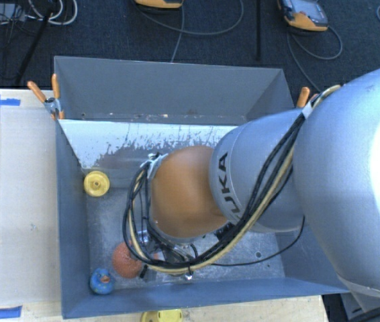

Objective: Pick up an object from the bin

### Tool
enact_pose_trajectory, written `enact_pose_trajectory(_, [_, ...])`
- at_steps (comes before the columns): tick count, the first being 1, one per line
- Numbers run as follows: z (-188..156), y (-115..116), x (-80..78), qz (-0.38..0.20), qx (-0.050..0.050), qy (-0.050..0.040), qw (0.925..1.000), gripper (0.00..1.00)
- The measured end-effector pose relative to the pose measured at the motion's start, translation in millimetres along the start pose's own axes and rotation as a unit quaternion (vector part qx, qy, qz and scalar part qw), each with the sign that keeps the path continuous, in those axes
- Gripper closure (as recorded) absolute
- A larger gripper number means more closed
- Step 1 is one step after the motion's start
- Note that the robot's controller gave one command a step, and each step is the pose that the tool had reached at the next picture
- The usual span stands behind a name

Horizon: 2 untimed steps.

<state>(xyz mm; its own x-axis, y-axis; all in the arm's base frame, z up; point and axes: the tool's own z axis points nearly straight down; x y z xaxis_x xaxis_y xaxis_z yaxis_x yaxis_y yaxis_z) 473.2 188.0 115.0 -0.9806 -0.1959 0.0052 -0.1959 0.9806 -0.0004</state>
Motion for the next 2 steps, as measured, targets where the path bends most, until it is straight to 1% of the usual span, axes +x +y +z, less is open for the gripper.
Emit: enact_pose_trajectory(2, [-38, 0, 0.2, 0.000, 0.000, -0.0012, 1.0000, 1.00])
